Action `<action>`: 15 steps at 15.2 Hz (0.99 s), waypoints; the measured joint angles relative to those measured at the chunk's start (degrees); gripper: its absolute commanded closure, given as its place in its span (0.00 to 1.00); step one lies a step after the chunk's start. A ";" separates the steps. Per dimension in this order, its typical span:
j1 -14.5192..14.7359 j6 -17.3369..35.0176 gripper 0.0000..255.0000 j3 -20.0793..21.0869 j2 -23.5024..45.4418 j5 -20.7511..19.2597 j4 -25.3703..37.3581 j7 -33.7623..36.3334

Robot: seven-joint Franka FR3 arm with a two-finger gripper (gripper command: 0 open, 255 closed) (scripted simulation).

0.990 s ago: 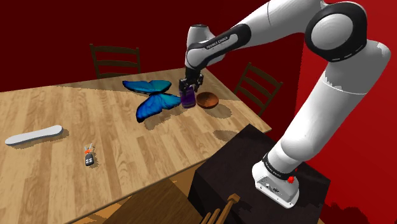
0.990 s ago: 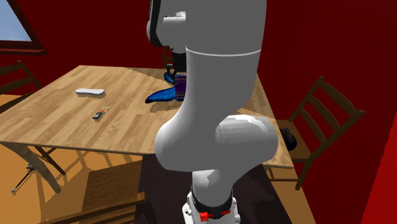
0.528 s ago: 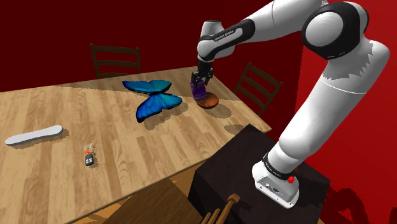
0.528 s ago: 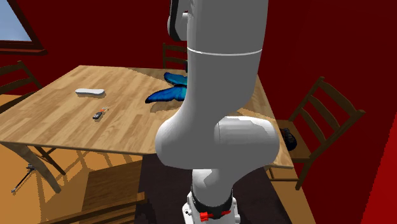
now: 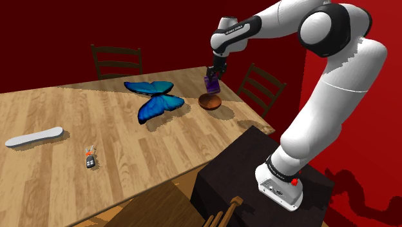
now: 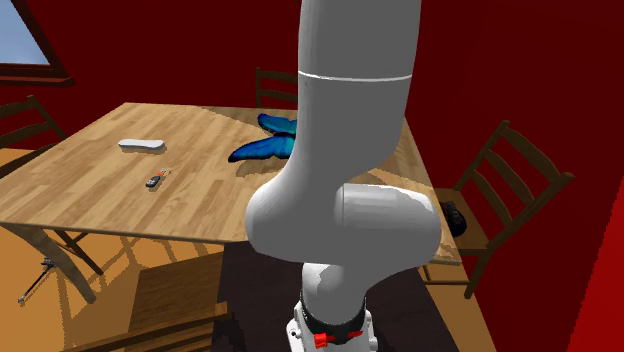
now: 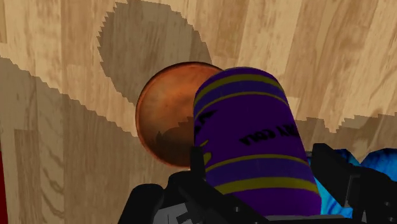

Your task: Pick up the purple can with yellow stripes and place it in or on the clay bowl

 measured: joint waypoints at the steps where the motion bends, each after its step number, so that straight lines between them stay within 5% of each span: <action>1: -0.67 -0.40 1.00 -0.46 0.26 0.10 0.65 -1.19; 15: -2.73 6.67 1.00 -1.56 6.91 0.92 0.18 -4.95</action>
